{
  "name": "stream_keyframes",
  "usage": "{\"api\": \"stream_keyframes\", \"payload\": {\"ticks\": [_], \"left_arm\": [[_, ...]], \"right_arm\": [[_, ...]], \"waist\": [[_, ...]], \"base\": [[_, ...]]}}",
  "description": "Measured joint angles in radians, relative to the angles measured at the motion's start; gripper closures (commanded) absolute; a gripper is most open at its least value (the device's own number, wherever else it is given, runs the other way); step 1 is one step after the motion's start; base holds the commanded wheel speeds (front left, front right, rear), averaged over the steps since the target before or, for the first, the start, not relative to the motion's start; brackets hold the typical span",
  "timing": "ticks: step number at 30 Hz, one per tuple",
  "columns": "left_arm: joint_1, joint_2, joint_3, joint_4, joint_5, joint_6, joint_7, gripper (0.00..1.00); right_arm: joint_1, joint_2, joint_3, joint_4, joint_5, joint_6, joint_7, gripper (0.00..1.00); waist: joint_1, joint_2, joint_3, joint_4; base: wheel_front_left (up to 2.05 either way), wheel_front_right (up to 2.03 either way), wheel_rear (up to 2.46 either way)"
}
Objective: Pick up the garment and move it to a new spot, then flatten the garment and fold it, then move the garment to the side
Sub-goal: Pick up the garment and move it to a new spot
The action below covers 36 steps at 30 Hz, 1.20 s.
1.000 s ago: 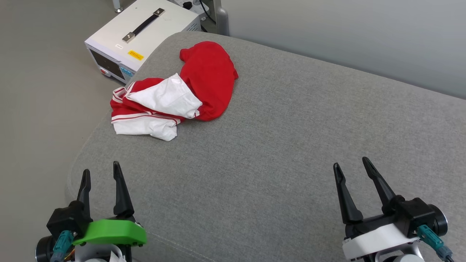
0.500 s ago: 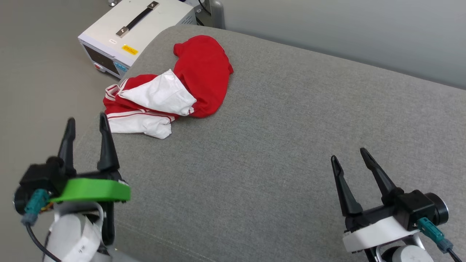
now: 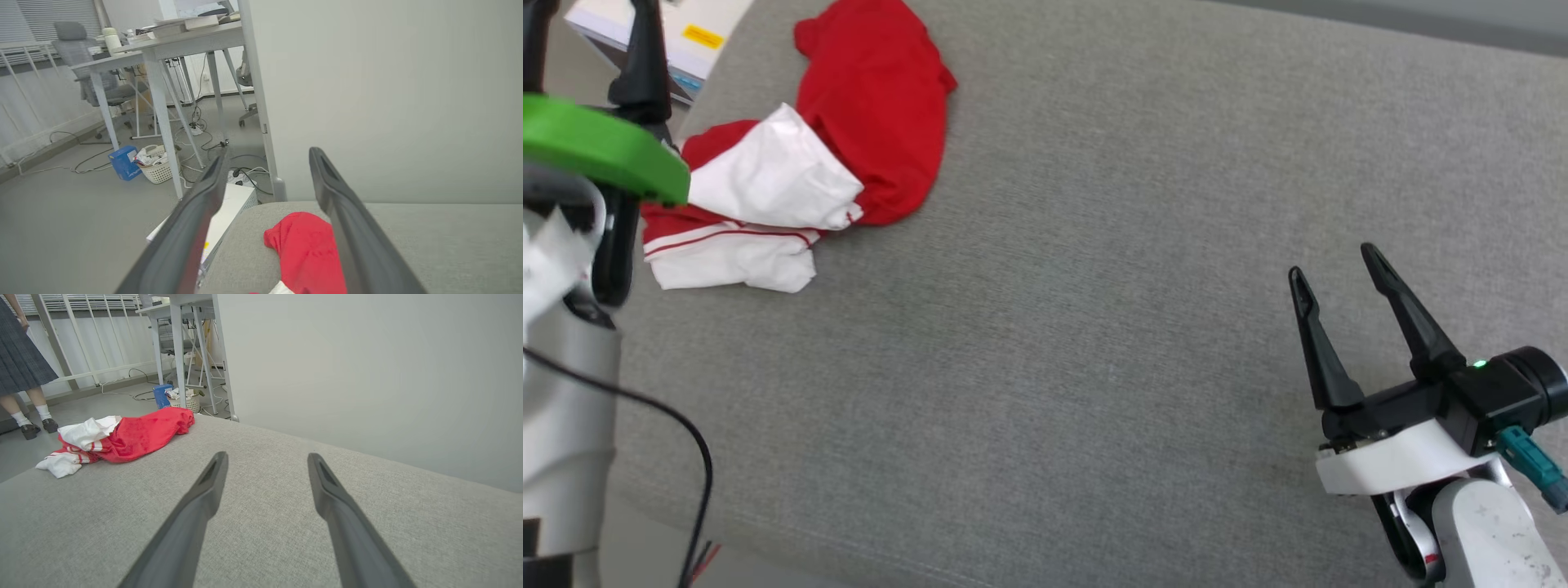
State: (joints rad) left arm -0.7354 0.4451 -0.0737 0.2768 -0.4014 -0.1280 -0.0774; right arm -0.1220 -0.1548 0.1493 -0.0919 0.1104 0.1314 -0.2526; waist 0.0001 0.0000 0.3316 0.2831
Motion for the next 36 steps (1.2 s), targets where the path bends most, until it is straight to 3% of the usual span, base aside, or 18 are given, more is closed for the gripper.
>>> {"api": "stream_keyframes", "payload": {"ticks": [3,8,14,20,31,32,33,36], "left_arm": [[-0.060,0.056,-0.077,0.017,-0.086,0.000,0.137,0.00],[-0.120,0.140,-0.212,0.032,-0.257,0.000,0.457,0.00],[-0.159,0.246,-0.375,0.032,-0.330,0.000,0.740,0.00],[-0.177,0.277,-0.496,0.080,-0.356,0.000,0.863,0.00],[-0.252,0.291,-0.617,0.229,-0.371,-0.008,0.881,0.00],[-0.256,0.295,-0.621,0.235,-0.379,-0.008,0.877,0.37],[-0.259,0.300,-0.629,0.237,-0.384,-0.009,0.869,1.00],[-0.261,0.304,-0.640,0.253,-0.393,-0.007,0.812,1.00]], "right_arm": [[-0.019,-0.003,0.001,-0.005,0.000,0.000,0.000,0.00],[-0.049,-0.006,0.002,-0.011,0.000,0.000,0.000,0.00],[-0.078,-0.012,0.010,-0.018,-0.001,0.000,0.000,0.00],[-0.107,-0.021,0.008,-0.027,-0.001,0.000,0.000,0.00],[-0.137,-0.017,0.016,-0.030,-0.002,0.000,0.000,0.00],[-0.137,-0.016,0.016,-0.029,-0.002,0.000,0.000,0.00],[-0.137,-0.015,0.015,-0.029,-0.002,0.000,0.000,0.00],[-0.137,-0.012,0.010,-0.025,-0.002,0.000,0.000,0.00]], "waist": [[0.0001,0.0000,0.032,-0.022],[0.0001,0.0000,0.079,-0.057],[0.0000,0.0000,0.133,-0.097],[0.0000,0.0001,0.187,-0.127],[-0.0001,0.0002,0.261,-0.175],[-0.0001,0.0002,0.263,-0.177],[-0.0001,0.0002,0.263,-0.178],[-0.0001,0.0001,0.257,-0.176]], "base": [[0.00,0.00,0.00],[0.00,0.00,0.00],[0.00,0.00,0.00],[0.00,0.00,0.00],[0.00,0.00,0.00],[0.00,0.00,0.00],[0.00,0.00,0.00],[0.00,0.00,0.00]]}}
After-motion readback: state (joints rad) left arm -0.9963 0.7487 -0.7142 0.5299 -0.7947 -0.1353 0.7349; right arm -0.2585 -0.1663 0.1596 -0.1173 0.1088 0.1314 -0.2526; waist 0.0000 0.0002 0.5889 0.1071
